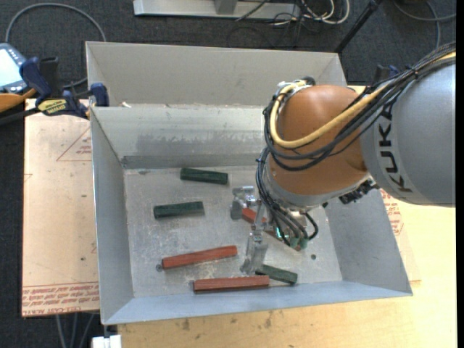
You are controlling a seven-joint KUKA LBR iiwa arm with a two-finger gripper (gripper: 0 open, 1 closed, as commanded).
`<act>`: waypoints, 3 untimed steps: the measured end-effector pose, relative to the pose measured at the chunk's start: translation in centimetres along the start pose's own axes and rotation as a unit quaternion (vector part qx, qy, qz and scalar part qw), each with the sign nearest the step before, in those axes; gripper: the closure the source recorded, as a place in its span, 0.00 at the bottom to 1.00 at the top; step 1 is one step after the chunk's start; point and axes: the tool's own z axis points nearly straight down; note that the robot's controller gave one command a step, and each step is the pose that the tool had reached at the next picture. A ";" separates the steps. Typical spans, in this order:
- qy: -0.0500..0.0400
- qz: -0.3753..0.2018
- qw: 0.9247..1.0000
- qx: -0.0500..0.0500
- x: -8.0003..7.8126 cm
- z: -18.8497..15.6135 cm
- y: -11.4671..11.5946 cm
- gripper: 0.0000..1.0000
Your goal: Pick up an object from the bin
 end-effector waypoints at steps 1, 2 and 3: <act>-0.001 -0.066 0.998 0.000 -1.4 10.0 2.2 0.00; -0.002 -0.034 0.999 0.001 -2.8 16.4 -6.8 0.00; -0.003 -0.038 0.999 -0.001 -2.9 15.9 -6.3 1.00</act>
Offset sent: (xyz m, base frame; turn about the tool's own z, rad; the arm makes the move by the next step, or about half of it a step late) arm 0.0141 0.0216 -0.0963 -0.1318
